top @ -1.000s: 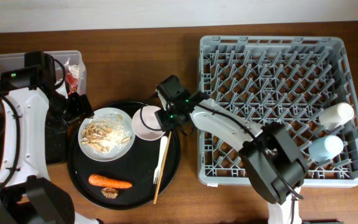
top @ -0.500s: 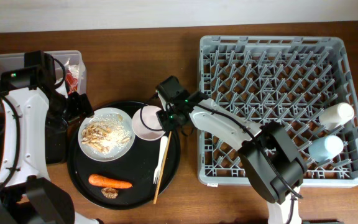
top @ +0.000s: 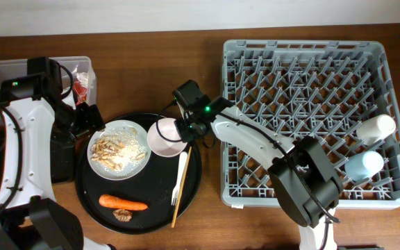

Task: Sort waste into correct bins and load items into the dishwasher rack
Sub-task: 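Grasp the pink bowl rim with the right gripper and lift it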

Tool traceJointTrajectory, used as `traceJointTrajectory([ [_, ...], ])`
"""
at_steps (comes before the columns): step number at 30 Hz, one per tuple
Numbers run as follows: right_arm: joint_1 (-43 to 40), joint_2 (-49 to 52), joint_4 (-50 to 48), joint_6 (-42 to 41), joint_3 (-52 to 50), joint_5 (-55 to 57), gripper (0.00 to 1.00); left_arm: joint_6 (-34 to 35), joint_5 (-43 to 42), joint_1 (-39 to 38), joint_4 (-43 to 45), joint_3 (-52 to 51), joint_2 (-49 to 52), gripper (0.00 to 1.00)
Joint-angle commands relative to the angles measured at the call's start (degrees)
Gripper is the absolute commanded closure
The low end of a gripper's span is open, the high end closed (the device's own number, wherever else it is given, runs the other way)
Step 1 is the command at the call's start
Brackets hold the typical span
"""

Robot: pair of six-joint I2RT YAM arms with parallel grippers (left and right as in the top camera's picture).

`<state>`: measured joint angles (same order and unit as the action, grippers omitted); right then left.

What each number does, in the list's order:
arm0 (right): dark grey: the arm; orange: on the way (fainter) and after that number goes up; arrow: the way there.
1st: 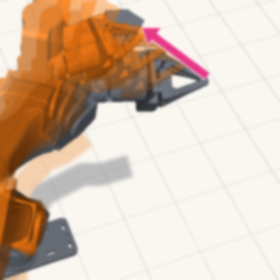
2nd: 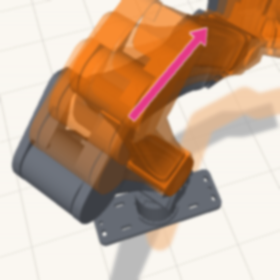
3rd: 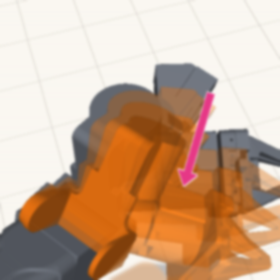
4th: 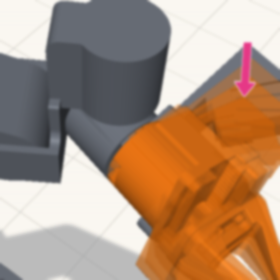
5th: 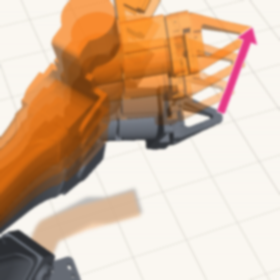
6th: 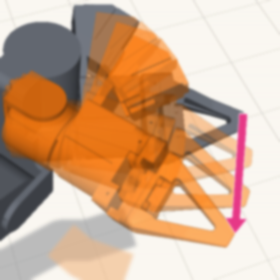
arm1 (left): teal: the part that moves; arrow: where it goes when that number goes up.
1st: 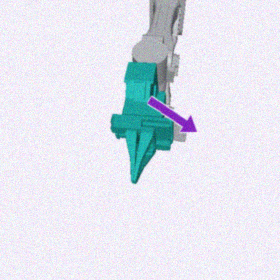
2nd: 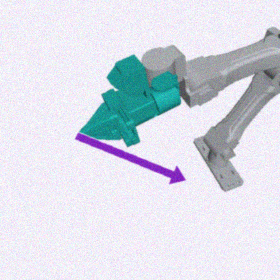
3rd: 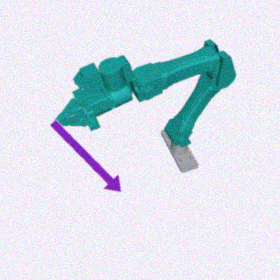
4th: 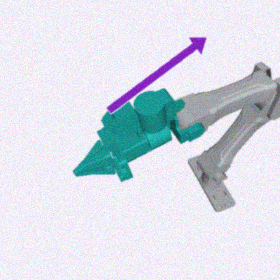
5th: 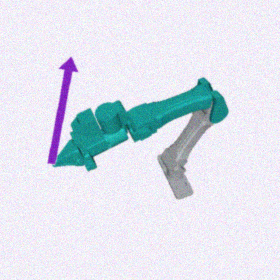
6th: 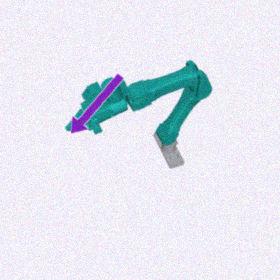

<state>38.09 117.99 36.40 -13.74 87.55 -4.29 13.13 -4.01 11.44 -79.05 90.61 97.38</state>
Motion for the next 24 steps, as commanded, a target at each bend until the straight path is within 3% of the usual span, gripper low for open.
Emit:
traceJointTrajectory([
  [1,0.5,0.1,0.3,-0.3,1.2,0.7,0.77,0.6,0.4,0.2,0.4,0.2,-0.8,0.15],
  [18,0.6,0.7,1.8,-0.3,1.1,-3.0,0.78,0.5,0.4,0.2,0.5,0.2,-0.8,0.15],
  [24,0.6,1.4,2.2,-0.3,1.1,-3.0,0.84,0.6,0.4,0.2,0.5,0.2,-0.8,0.15],
])
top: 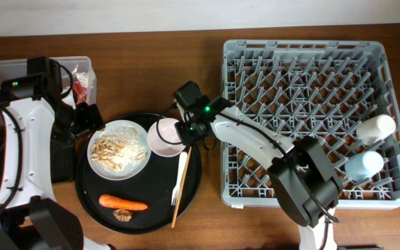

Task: Sort waste into correct bins and load items into the dishwasher rack
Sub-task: 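Grasp the pink bowl rim with the right gripper and lift it, then carry the pink bowl to the rack's back edge and set it down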

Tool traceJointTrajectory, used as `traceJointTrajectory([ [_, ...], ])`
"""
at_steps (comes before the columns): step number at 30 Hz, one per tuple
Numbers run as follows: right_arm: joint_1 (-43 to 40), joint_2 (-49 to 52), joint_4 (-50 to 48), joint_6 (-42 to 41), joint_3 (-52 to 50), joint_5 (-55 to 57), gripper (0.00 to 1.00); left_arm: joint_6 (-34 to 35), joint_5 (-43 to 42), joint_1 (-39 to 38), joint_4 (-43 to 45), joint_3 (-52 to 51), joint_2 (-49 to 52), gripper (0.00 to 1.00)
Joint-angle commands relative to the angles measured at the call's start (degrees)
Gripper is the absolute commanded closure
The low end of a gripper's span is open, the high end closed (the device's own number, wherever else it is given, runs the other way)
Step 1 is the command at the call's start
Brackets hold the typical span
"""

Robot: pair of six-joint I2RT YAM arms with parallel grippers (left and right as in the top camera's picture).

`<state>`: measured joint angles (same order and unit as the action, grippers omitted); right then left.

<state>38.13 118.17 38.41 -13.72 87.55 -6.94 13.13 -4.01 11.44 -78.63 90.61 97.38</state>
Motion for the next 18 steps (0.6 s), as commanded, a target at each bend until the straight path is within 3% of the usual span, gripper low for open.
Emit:
traceJointTrajectory([
  [1,0.5,1.9,0.5,-0.3,1.1,-0.6,0.88,0.6,0.4,0.2,0.1,0.2,-0.8,0.15],
  [3,0.5,2.2,0.6,-0.3,1.1,-0.8,0.96,0.6,0.4,0.2,0.1,0.2,-0.8,0.15],
  [9,0.3,-2.0,3.7,-0.2,4.7,4.0,0.96,0.5,0.4,0.2,0.1,0.2,-0.8,0.15],
  [14,-5.6,-13.4,21.4,-0.1,17.9,26.9,0.96,0.5,0.4,0.2,0.2,0.2,-0.8,0.15],
  [18,-14.3,-20.1,27.4,-0.1,18.3,43.8,0.96,0.6,0.4,0.2,0.6,0.2,-0.8,0.14],
])
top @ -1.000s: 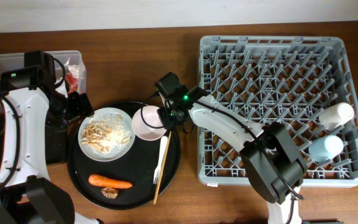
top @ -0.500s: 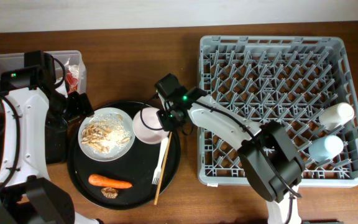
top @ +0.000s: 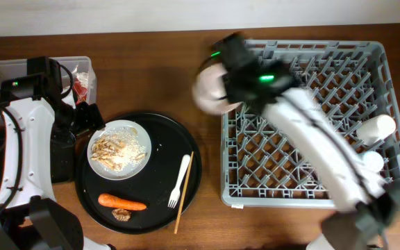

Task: Sort waste into correct bins and load items into the dishwasher rack
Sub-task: 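Carry the pink bowl to the rack's back edge and set it down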

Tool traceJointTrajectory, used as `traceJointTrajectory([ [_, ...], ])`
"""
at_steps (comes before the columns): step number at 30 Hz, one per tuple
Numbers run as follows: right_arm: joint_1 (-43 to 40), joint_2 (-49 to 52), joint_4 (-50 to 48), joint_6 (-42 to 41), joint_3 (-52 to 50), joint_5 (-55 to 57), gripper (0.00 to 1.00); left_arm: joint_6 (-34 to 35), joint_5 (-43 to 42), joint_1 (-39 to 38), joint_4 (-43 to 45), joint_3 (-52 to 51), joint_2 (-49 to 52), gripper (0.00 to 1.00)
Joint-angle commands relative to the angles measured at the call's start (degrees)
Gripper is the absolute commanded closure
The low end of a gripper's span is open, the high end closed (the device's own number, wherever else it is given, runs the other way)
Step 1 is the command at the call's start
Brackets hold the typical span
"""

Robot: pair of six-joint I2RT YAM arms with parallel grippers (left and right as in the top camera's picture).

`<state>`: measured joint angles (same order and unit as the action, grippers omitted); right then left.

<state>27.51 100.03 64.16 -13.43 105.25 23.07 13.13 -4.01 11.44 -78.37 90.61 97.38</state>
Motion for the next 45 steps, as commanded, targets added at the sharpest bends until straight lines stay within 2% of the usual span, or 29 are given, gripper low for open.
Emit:
traceJointTrajectory([
  [1,-7.6,-2.3,3.4,-0.5,0.5,20.4,0.96,0.6,0.4,0.2,0.3,0.2,-0.8,0.14],
  [2,-9.8,-2.2,3.9,-0.7,0.3,24.5,0.96,0.6,0.4,0.2,0.3,0.2,-0.8,0.14],
  [4,-14.5,-1.9,4.2,-6.6,-1.2,37.5,0.96,0.6,0.4,0.2,0.3,0.2,-0.8,0.14],
  [6,-18.8,-1.5,4.1,-11.2,-2.2,42.1,0.96,0.6,0.4,0.2,0.3,0.2,-0.8,0.14],
  [15,-32.9,7.7,-4.9,-12.1,-3.5,44.6,0.96,0.6,0.4,0.2,0.7,0.2,-0.8,0.14],
  [23,-32.3,16.6,-8.0,-12.2,-3.7,39.3,0.96,0.6,-0.7,0.0,0.7,0.2,-0.8,0.14],
  [28,-31.9,18.4,-8.1,-12.2,-3.8,36.0,0.96,0.6,-1.1,0.0,0.9,0.2,-0.8,0.14],
  [34,-29.8,18.4,-7.9,-12.2,-5.9,35.8,0.96,0.6,-1.1,0.0,1.3,0.2,-0.8,0.14],
  [39,-29.8,18.4,-9.3,-12.6,-13.0,36.4,0.96,0.6,-1.1,0.0,1.8,0.2,-0.8,0.13],
  [40,-29.7,18.4,-9.3,-12.6,-13.0,37.2,0.96,0.6,-1.1,0.0,1.8,0.2,-0.8,0.09],
  [45,-29.7,17.7,-9.0,-12.6,-13.0,43.6,0.96,0.6,-1.1,0.0,1.8,0.2,-0.8,0.08],
])
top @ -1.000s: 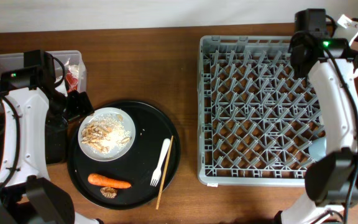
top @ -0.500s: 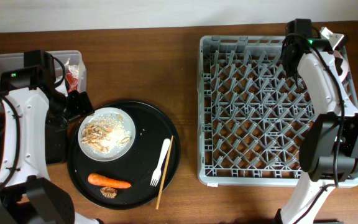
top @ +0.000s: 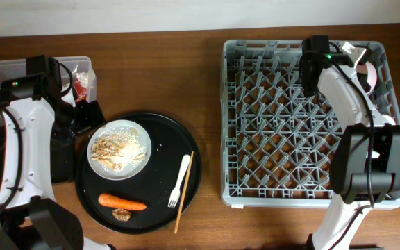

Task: Sort waste into correct bins and load items into the dishwasher rack
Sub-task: 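Carry the pink bowl to the rack's back edge and set it down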

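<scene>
My right gripper (top: 358, 58) is over the far right corner of the grey dishwasher rack (top: 269, 139), shut on the small pinkish-white bowl (top: 371, 72), which stands on edge by the rack's right wall. A white plate (top: 120, 148) of food scraps lies on the round black tray (top: 151, 139), along with a carrot (top: 122, 203), a brown scrap (top: 122, 215), a white fork (top: 180, 182) and a wooden stick (top: 185, 191). At the plate's left rim my left gripper (top: 89, 117) looks open and holds nothing.
A clear bin (top: 5, 78) with red waste stands at the far left, and a black bin sits below it. My right arm stretches down the rack's right side and hides whatever lies under it.
My right gripper has gone from the rack's far left corner to its far right corner with the bowl. The left arm and the tray's contents have not moved.
My right gripper was at the bowl on the tray, beside the plate, for the first two moments. Then it held the bowl in the air at the rack's far left corner. Now the bowl is at the rack's far right corner. The left arm stayed still throughout.
</scene>
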Tool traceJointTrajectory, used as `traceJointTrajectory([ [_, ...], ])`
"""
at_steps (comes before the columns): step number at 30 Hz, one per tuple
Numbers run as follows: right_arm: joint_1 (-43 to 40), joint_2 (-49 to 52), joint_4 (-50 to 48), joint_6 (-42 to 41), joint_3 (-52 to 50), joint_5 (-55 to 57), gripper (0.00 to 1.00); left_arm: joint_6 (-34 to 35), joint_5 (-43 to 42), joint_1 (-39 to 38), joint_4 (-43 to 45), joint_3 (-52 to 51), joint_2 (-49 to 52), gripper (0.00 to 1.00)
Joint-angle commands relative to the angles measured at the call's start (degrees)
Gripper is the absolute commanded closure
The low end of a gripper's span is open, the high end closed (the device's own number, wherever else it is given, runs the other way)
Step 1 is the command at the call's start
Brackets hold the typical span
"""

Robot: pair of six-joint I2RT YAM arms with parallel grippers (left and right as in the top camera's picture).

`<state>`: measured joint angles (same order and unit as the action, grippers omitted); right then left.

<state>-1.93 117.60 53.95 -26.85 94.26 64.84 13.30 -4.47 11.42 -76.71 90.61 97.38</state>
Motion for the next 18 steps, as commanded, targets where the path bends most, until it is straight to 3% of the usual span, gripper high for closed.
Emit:
traceJointTrajectory([
  [1,-0.2,0.0,1.0,0.8,-1.9,3.9,0.96,0.4,-0.7,0.0,0.1,0.2,-0.8,0.08],
  [10,0.5,-0.3,2.4,0.9,1.9,12.5,0.96,0.4,-0.6,0.0,0.1,0.2,-0.8,0.06],
  [18,4.4,-0.1,3.4,0.8,1.5,-0.7,0.96,0.4,-0.6,0.0,0.1,0.2,-0.8,0.05],
])
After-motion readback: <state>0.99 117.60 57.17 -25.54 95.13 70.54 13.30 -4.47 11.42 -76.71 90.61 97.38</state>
